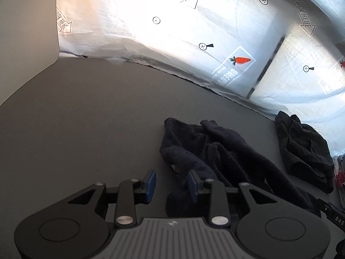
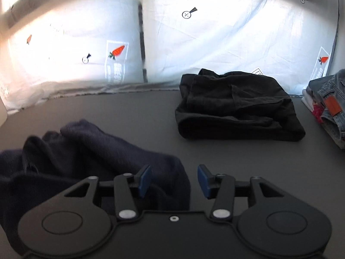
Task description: Fold clothes
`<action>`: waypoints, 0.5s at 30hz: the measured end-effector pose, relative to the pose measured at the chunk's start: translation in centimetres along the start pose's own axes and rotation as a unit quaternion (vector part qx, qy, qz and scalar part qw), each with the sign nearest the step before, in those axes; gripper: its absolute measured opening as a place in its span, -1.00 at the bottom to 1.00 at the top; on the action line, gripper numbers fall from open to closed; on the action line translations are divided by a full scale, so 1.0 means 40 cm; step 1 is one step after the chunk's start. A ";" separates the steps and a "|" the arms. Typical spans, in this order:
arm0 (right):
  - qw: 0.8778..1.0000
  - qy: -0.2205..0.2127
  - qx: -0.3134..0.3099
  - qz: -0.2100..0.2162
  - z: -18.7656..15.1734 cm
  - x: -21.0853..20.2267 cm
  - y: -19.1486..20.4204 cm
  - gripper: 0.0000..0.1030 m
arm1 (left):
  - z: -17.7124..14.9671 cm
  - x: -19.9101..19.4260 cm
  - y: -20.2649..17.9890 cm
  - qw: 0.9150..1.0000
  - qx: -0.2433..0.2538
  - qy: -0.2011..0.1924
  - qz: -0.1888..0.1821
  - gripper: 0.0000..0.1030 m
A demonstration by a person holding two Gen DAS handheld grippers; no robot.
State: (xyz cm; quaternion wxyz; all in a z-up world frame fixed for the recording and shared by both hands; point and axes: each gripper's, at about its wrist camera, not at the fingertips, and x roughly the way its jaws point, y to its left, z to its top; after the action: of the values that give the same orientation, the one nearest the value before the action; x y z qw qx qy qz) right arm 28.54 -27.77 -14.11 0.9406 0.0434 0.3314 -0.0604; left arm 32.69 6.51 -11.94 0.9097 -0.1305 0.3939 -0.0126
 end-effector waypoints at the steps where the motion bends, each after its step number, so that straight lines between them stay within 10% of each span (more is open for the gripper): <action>1: 1.000 -0.002 0.003 0.006 0.008 0.007 0.004 0.07 | 0.012 0.002 -0.002 1.000 0.002 -0.004 -0.008 -0.26; 11: 0.991 0.076 -0.050 0.096 0.042 0.183 0.138 0.38 | 0.080 0.177 -0.124 0.988 0.110 0.055 -0.091 0.31; 13: 0.990 0.089 -0.058 0.089 0.039 0.210 0.149 -0.04 | 0.065 0.233 -0.151 0.985 0.130 0.085 -0.081 0.27; 15: 0.993 0.083 -0.053 0.071 0.037 0.213 0.134 -0.74 | 0.054 0.273 -0.160 0.984 0.132 0.105 -0.062 -0.36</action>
State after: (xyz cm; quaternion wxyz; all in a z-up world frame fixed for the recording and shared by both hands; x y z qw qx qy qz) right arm 36.80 -23.36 -18.10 0.9127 0.0218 0.4071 0.0282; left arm 42.28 -0.56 -16.74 0.8700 -0.0316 0.4733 -0.1346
